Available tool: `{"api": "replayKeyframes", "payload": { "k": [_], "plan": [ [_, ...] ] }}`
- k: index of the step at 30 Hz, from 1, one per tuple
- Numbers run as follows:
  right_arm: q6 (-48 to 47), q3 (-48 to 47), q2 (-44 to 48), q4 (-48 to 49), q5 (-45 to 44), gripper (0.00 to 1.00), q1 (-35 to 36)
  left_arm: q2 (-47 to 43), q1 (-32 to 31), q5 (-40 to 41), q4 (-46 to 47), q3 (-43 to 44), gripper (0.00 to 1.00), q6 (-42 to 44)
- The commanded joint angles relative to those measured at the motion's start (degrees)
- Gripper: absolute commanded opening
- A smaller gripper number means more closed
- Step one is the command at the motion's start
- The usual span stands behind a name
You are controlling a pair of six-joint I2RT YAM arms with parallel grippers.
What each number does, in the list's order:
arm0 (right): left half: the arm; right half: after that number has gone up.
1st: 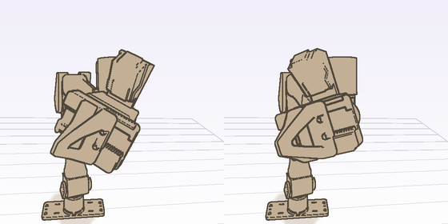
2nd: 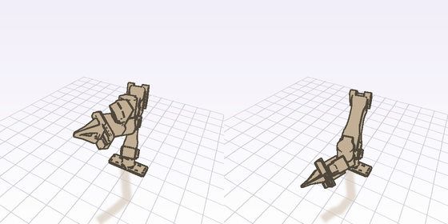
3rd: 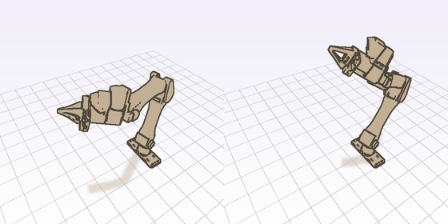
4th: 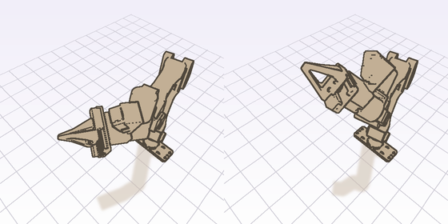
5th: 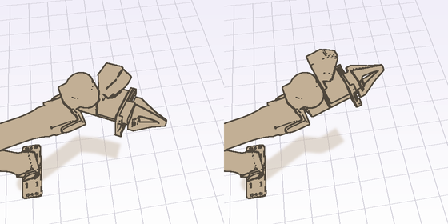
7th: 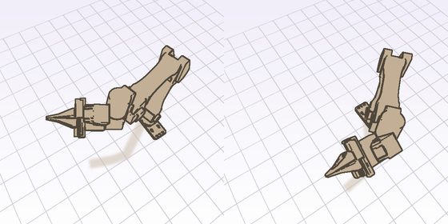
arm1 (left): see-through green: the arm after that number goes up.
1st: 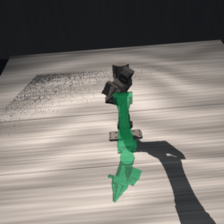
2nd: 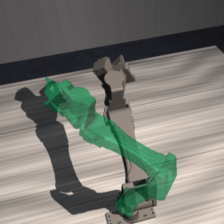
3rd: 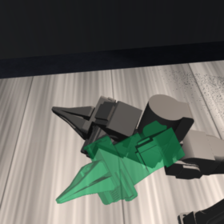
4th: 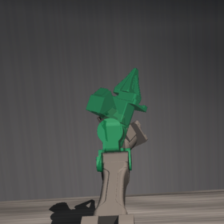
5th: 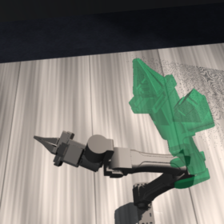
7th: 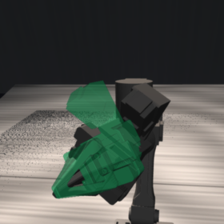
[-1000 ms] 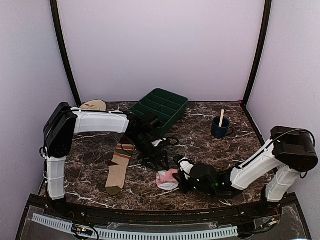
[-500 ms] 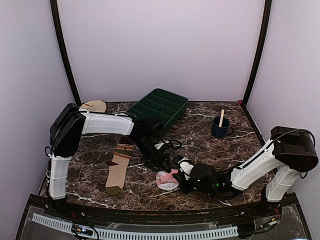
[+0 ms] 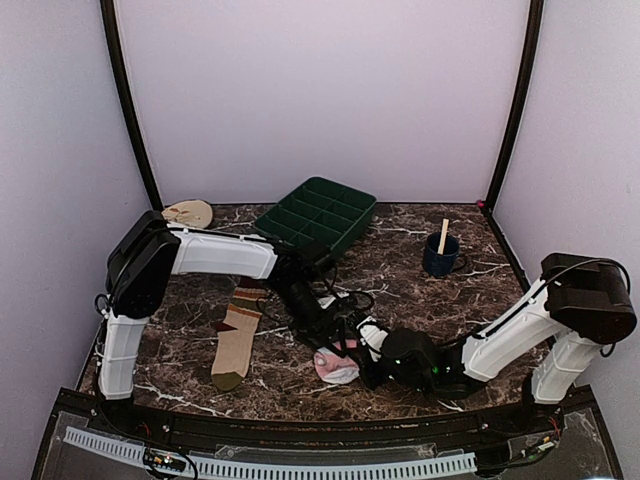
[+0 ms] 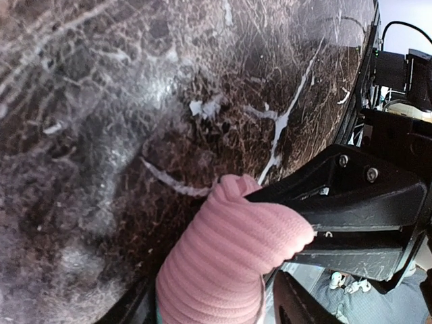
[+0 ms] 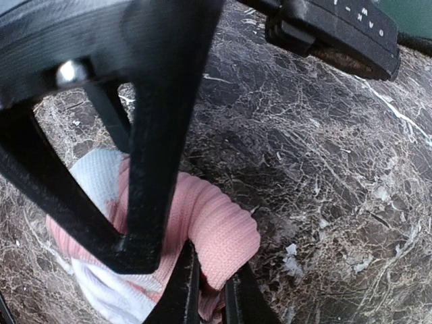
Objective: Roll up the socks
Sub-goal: Roll the sock at the center of the board.
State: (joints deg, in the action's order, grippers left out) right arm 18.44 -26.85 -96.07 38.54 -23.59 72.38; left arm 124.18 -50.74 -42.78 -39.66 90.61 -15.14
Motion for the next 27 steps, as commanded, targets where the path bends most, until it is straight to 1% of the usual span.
{"api": "replayKeyframes", "payload": {
  "k": [1,3,5,9,14,16,21,22,25,27],
  "plan": [
    [-0.4,0.9,0.4,-0.2,-0.6,0.00,0.4,0.0,-2.2,-2.1,-1.3,-1.0,0.57,2.2],
    [0.0,0.9,0.5,-0.2,-0.8,0.00,0.4,0.0,-2.6,-1.5,-1.3,-1.6,0.51,2.5],
    [0.1,0.9,0.6,-0.3,-0.9,0.00,0.4,0.0,-3.0,-1.3,-1.1,-2.3,0.43,2.4],
    [0.4,0.8,0.7,-0.5,-1.1,0.00,0.4,-0.1,-4.1,-0.2,-0.1,-3.1,0.19,2.4],
    [1.8,0.8,1.3,-2.0,-1.9,0.00,0.4,-0.5,-6.0,7.1,0.1,-2.6,0.01,3.1],
    [2.7,0.8,1.9,-2.8,-2.1,0.02,0.4,-1.0,-7.0,11.4,-0.2,-2.4,0.00,3.7],
    [6.6,1.9,4.2,-6.4,-3.0,0.32,0.4,-3.1,-8.7,26.9,-0.6,-2.4,0.00,5.7],
    [7.4,2.1,5.9,-7.1,-3.1,0.36,0.4,-3.7,-8.9,29.7,-0.1,-2.9,0.00,5.9],
    [9.4,2.8,8.6,-8.9,-3.4,0.44,0.4,-5.7,-9.1,36.2,2.6,-5.2,0.00,6.5],
    [10.5,3.1,10.3,-10.5,-3.6,0.45,0.4,-6.7,-9.3,40.0,4.2,-6.8,0.00,7.2]
  ]
}}
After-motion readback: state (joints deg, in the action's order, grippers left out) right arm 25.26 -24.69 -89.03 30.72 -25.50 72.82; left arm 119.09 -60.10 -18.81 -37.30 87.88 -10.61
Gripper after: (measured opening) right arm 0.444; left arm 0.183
